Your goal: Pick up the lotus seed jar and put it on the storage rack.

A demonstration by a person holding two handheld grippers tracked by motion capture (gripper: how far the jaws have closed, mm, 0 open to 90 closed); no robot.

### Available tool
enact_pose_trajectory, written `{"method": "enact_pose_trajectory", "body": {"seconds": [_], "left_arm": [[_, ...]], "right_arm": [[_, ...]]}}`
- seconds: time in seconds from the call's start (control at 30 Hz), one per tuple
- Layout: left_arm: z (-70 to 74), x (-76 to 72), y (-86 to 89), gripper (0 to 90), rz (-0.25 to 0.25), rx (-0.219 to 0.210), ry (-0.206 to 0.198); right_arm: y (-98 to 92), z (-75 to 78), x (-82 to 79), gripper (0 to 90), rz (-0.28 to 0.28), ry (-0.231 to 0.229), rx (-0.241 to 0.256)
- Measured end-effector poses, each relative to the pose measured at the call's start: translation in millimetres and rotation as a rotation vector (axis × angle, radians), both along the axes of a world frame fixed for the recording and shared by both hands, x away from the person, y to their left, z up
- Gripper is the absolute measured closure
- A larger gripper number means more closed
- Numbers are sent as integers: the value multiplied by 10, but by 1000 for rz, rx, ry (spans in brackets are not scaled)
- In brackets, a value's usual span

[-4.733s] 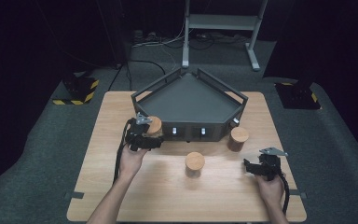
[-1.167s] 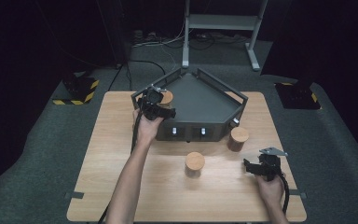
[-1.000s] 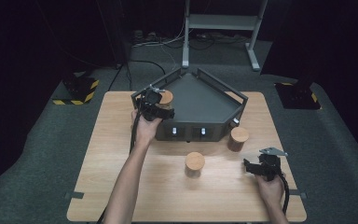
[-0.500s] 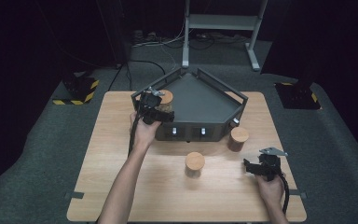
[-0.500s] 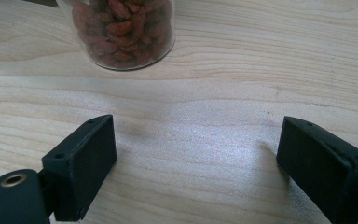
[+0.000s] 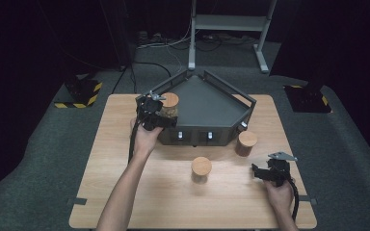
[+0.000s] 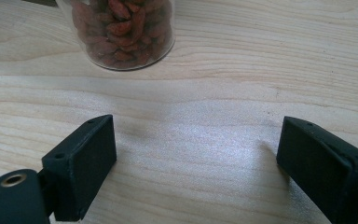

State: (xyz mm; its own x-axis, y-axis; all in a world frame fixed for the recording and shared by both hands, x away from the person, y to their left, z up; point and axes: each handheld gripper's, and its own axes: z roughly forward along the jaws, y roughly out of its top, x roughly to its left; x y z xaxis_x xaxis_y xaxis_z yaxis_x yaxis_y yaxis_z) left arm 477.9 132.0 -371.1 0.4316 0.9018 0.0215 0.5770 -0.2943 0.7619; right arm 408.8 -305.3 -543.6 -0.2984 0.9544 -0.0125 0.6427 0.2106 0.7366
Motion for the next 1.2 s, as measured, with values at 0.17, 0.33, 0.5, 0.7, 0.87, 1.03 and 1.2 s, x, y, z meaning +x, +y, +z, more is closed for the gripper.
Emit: {"method": "enact_pose_trajectory", "body": {"seconds": [0.17, 0.33, 0.5, 0.7, 0.87, 1.03, 1.2], "left_arm": [[5, -54, 19, 63, -9, 0, -7], [15, -113, 53, 63, -13, -6, -16], [-1, -149, 68, 64, -16, -13, -17], [-22, -201, 87, 65, -20, -24, -19], [-38, -231, 107, 66, -21, -25, -22], [-84, -268, 147, 66, -9, -7, -24], [-138, -296, 173, 66, -6, -10, -16]], "right_arm": [[0, 0, 0, 117, 0, 0, 0], [0, 0, 1, 117, 0, 0, 0], [0, 0, 1, 116, 0, 0, 0], [0, 0, 1, 116, 0, 0, 1], [0, 0, 1, 116, 0, 0, 1], [0, 0, 2, 116, 0, 0, 1], [0, 0, 1, 116, 0, 0, 1]]}}
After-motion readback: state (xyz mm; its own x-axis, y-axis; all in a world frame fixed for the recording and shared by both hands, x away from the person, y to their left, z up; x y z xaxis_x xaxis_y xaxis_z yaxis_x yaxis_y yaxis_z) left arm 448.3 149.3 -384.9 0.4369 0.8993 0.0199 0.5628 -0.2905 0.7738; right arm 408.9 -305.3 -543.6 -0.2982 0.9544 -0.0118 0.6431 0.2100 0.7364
